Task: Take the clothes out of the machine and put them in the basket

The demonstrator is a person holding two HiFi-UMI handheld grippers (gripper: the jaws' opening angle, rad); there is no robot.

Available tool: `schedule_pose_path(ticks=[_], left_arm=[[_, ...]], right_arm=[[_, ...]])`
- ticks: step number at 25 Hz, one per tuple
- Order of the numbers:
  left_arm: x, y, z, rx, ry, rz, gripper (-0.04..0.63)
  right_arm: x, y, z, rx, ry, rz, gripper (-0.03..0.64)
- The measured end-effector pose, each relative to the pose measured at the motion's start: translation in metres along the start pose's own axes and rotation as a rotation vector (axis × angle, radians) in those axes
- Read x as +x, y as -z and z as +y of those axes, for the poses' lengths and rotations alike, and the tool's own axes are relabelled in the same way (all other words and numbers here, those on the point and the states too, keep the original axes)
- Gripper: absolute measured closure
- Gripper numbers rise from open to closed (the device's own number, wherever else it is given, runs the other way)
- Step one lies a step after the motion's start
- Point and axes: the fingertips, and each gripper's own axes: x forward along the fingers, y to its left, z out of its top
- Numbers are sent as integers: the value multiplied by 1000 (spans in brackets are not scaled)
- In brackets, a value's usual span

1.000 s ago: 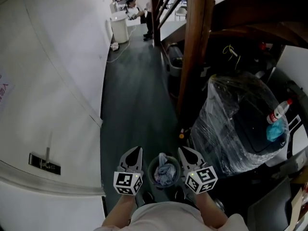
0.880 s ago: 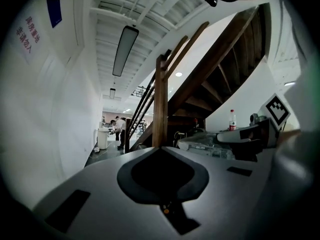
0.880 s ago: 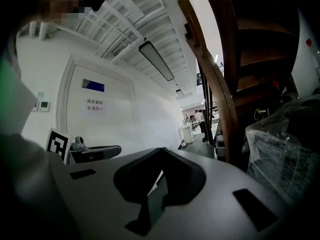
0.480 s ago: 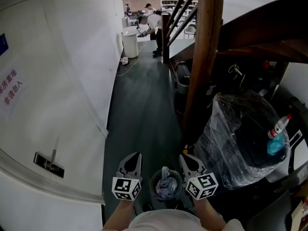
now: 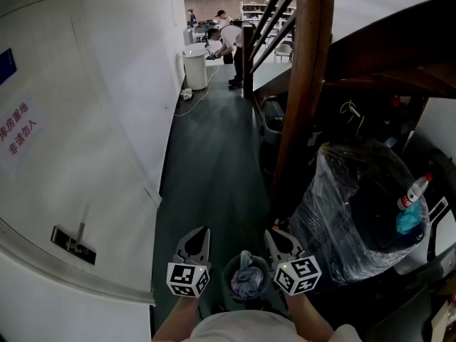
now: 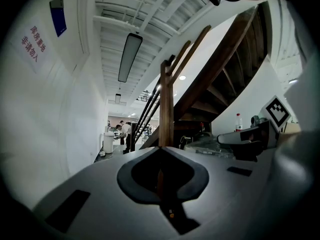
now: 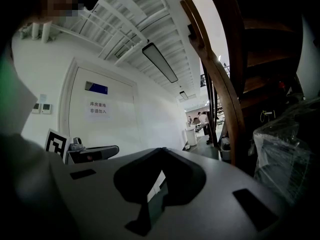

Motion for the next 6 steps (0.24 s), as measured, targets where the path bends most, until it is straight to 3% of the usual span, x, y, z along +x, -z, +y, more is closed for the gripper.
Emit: schedule_pose_path(ticks=[6], left_arm=[[-1,3,5,0,2,5,575]], right_arm=[[5,2,2,5,4,1,611]])
